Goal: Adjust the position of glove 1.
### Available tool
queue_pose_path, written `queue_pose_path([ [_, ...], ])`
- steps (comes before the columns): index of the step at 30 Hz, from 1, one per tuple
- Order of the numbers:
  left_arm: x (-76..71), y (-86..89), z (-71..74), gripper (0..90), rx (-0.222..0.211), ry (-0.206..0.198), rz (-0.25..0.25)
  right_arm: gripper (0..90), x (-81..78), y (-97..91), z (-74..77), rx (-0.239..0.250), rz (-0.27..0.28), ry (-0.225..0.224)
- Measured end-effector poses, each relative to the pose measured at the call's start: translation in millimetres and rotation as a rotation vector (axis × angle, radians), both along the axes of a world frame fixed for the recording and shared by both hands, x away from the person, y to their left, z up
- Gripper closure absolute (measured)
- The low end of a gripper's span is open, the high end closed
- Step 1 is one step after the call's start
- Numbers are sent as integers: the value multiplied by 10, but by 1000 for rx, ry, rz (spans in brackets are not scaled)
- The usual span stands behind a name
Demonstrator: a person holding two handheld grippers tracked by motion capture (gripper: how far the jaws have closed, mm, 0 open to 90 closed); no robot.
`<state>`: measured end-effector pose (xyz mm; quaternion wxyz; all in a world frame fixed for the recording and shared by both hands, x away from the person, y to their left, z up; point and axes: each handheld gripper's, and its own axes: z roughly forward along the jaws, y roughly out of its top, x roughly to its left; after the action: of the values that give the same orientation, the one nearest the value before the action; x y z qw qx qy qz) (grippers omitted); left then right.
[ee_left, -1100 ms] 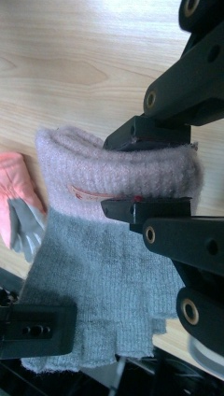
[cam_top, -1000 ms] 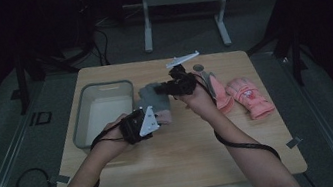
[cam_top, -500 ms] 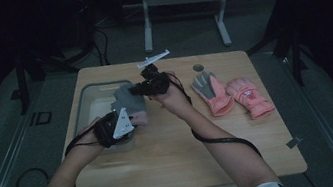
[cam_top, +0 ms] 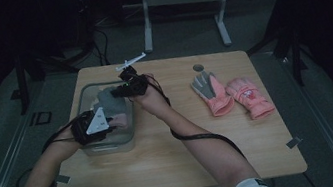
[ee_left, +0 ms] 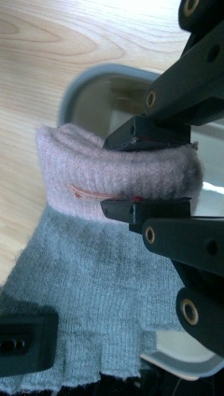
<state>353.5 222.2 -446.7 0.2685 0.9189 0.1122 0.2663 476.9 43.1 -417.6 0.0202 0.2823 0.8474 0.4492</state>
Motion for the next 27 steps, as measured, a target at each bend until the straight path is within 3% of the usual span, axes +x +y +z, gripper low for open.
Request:
queue_pose_path([
  [3, 52, 8, -30, 701, 15, 25, 2, 792, 33, 27, -68, -13, -11, 6],
  [8, 235, 14, -176, 699, 62, 123, -22, 790, 134, 82, -325, -53, -46, 46],
  [10, 263, 13, -208, 699, 76, 132, -19, 789, 155, 105, -417, -65, -62, 59],
  [11, 304, 0, -273, 698, 116, 143, -21, 789, 166, 117, -462, -68, -69, 63],
  [12, 304, 0, -273, 698, 116, 143, -21, 789, 177, 132, -505, -70, -77, 76],
  [13, 340, -18, -317, 698, 151, 158, -24, 788, 183, 147, -543, -76, -84, 80],
  [15, 370, -41, -352, 698, 171, 171, -33, 787, 199, 169, -622, -91, -93, 83],
  [20, 444, -69, -411, 693, 186, 191, -45, 769, 238, 167, -719, -120, -115, 94],
  [23, 481, -68, -451, 690, 208, 211, -48, 688, 258, 153, -725, -116, -120, 109],
  [27, 498, -58, -463, 683, 210, 209, -42, 571, 250, 105, -667, -100, -114, 90],
])
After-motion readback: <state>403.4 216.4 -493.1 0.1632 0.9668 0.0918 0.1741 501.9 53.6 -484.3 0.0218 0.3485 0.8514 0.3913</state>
